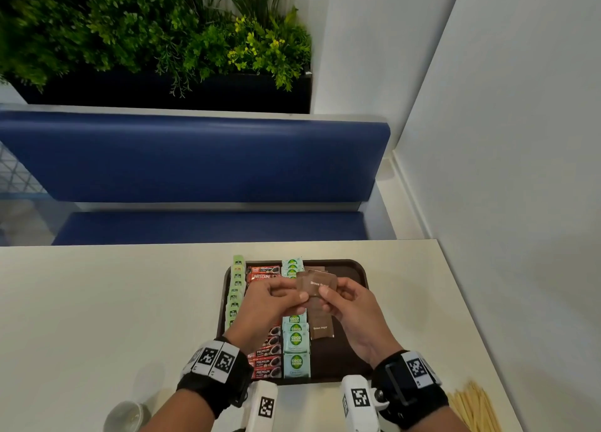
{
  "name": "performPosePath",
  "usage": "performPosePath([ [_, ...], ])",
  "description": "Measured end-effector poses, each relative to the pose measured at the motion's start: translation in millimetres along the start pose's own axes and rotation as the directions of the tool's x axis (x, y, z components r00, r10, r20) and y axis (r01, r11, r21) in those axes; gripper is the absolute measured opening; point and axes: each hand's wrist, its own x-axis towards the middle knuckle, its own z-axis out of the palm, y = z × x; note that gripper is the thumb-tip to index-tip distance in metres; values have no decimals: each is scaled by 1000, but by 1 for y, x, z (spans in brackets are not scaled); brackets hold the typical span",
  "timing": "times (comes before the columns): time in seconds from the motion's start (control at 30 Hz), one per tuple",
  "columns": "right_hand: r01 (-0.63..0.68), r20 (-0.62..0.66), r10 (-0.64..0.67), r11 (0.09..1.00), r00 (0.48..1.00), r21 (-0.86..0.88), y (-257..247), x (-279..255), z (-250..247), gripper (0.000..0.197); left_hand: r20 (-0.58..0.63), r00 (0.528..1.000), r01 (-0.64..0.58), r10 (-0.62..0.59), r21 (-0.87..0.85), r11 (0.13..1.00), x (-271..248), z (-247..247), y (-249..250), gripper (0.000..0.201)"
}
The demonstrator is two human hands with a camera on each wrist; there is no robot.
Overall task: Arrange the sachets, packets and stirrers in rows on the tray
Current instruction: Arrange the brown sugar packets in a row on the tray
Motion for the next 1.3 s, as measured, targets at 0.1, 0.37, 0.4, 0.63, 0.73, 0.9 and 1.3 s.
performPosePath([
  [0.1,1,2,-1,1000,1000,9,2,3,-5,17,-20,1000,7,-7,-1,1000,0,-2,-1,22],
  [0.37,-93,-160,25,898,987,-431,83,38,-57,15,-212,977,22,-17,18,1000,1,-27,-15,20],
  [0.4,-113,-148,42,850,988,-514,101,41,-60,12,-218,976,27,-23,13,1000,-1,-30,-15,19],
  [0.63,-158,-210,14,708,978,-689,159,51,-52,10,-276,959,74,-73,-7,997,-6,-45,-21,19],
  [0.73,-189,-253,7,684,967,-705,162,52,-50,12,-282,958,67,-61,12,998,-5,-47,-23,18],
  [0.9,-206,-298,-40,633,954,-746,171,55,-51,22,-277,959,74,-64,24,997,-2,-48,-23,19],
  [1.3,-233,-308,-12,627,951,-744,172,56,-56,36,-265,962,82,-71,29,996,0,-43,-23,20],
])
